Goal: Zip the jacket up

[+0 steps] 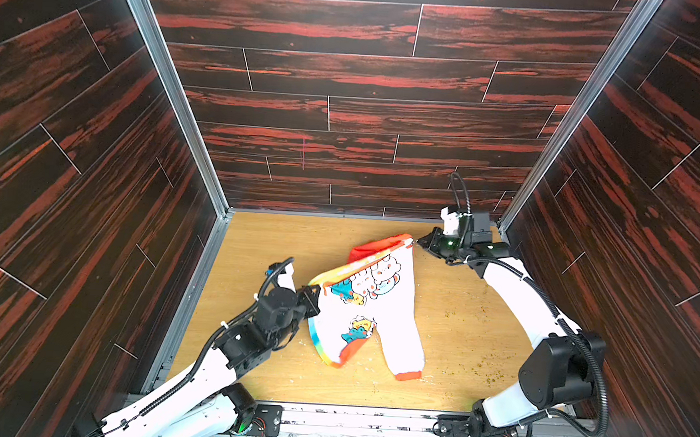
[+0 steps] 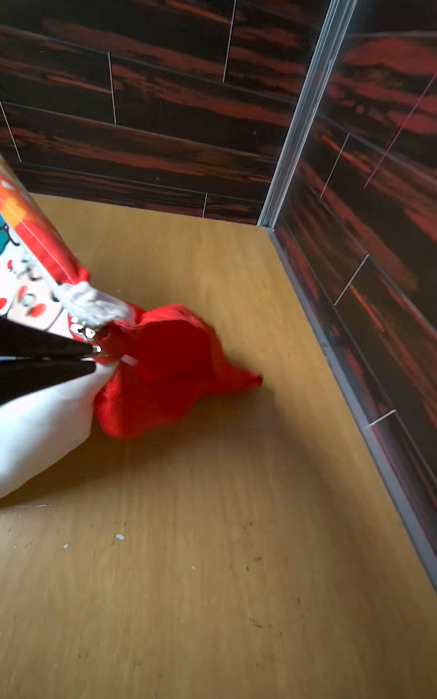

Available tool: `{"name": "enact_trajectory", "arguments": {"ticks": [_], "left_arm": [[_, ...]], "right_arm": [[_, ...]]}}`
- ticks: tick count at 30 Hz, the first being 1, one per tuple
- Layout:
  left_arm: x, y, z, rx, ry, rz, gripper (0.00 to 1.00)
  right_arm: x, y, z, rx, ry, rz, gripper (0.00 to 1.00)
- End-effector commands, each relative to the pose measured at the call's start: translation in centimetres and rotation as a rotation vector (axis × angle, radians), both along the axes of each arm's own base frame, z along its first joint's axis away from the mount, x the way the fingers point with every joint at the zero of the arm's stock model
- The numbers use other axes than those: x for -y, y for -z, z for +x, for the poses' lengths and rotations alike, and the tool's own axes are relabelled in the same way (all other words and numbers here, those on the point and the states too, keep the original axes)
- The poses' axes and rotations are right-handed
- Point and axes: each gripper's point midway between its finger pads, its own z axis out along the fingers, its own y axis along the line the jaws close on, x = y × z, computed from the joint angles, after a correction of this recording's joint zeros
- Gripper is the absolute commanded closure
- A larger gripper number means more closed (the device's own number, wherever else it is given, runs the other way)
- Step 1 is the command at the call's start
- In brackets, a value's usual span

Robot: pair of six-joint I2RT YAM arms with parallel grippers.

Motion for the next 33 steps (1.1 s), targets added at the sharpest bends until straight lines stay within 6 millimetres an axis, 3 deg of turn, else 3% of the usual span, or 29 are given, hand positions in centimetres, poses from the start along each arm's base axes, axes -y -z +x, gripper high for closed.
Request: {"name": "enact_trajectory", "arguments": {"ticks": [1, 6, 8, 11, 15, 16, 19, 21, 22, 26, 27, 30, 33], "left_arm": [[-1.5, -1.2, 2.2, 0.016, -0.038, 0.157, 1.00], [1.0, -5.0, 5.8, 0.067, 0.042, 0.214, 1.00], [1.3, -5.8, 6.9, 0.070, 0.038, 0.226, 1.00], [1.3, -5.2, 7.7, 0.048, 0.039, 0.230, 1.00], [2.1, -1.2, 6.1, -0.067, 0.136, 0.172, 1.00], [2.2, -0.3, 5.3, -0.098, 0.171, 0.147, 1.00], [1.5, 2.9, 3.1, -0.196, 0.207, 0.112, 0.96], [-0.8, 4.7, 2.6, -0.252, 0.126, 0.133, 0.61], [-2.0, 5.2, 2.6, -0.265, 0.081, 0.145, 0.51], [-5.9, 3.9, 3.4, -0.203, -0.086, 0.202, 0.36], [-6.8, 2.8, 3.7, -0.160, -0.126, 0.222, 0.21], [-9.0, -1.5, 4.3, 0.014, -0.237, 0.257, 0.07], [-11.7, -6.6, 4.2, 0.226, -0.375, 0.300, 0.00]], "right_arm": [[5.5, -3.3, 2.1, 0.111, 0.175, -0.078, 1.00], [6.0, -5.8, 0.8, 0.163, 0.157, -0.083, 1.00], [6.2, -5.9, 0.1, 0.166, 0.151, -0.087, 1.00], [6.2, -3.8, -1.5, 0.121, 0.116, -0.090, 1.00], [6.6, 1.6, -4.9, 0.001, 0.089, -0.066, 1.00], [6.8, 3.1, -5.8, -0.029, 0.079, -0.059, 0.97], [7.9, 6.6, -7.5, -0.095, 0.095, -0.062, 0.60], [9.4, 8.5, -7.7, -0.131, 0.137, -0.078, 0.45], [10.0, 8.8, -7.6, -0.134, 0.156, -0.085, 0.39], [11.7, 7.6, -6.4, -0.077, 0.228, -0.141, 0.36], [12.2, 6.7, -6.0, -0.048, 0.252, -0.158, 0.35], [14.5, 3.1, -5.3, 0.055, 0.373, -0.217, 0.35], [17.7, -1.0, -5.0, 0.202, 0.546, -0.287, 0.33]]}}
